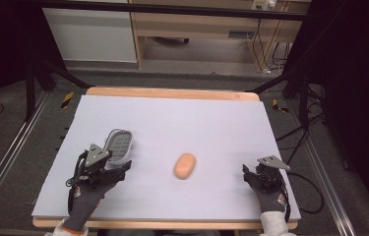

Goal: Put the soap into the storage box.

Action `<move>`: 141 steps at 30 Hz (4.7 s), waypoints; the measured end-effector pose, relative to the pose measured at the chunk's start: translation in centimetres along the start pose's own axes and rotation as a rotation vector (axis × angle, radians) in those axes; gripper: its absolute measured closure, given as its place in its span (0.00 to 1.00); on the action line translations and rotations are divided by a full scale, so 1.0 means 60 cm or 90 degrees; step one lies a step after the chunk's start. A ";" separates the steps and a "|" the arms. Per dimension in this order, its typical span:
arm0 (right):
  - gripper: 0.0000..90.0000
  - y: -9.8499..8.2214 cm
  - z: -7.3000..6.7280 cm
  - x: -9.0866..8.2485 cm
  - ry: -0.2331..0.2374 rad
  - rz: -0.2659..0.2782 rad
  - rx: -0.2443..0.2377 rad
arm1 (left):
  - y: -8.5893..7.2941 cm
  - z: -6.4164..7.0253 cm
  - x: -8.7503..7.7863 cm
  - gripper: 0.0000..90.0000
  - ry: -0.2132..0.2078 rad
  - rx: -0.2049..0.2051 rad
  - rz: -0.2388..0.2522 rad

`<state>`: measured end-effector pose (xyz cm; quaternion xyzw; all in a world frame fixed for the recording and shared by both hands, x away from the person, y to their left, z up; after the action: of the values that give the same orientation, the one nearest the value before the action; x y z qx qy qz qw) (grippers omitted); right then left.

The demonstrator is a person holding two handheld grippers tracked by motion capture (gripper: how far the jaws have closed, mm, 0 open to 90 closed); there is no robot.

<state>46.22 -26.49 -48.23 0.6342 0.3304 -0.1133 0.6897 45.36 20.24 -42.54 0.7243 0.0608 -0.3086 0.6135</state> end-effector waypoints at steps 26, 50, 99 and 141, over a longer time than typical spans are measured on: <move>0.53 0.004 -0.002 0.000 0.029 -0.001 -0.011 | 0.055 0.106 0.070 0.24 -0.039 0.051 -0.021; 0.77 0.004 0.006 -0.001 0.017 0.004 -0.006 | 0.071 0.188 0.123 0.23 -0.046 0.104 -0.058; 0.64 0.005 0.002 0.004 0.024 -0.013 -0.004 | 0.030 0.270 0.218 0.23 -0.058 0.134 -0.156; 0.65 0.002 0.006 0.007 0.029 -0.017 0.003 | 0.027 0.272 0.227 0.35 -0.066 0.115 -0.196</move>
<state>46.72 -26.73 -48.41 0.6339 0.3543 -0.1091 0.6787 50.96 0.76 -49.18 0.7417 0.1112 -0.4403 0.4937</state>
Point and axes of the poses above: each handheld gripper's, and its own axes: x roughly forward along the jaws, y roughly out of its top, z roughly to its right, the point moved 3 cm from there along x, roughly forward along the jaws, and after that the axes turned 9 degrees about y, right-handed, at the moved point
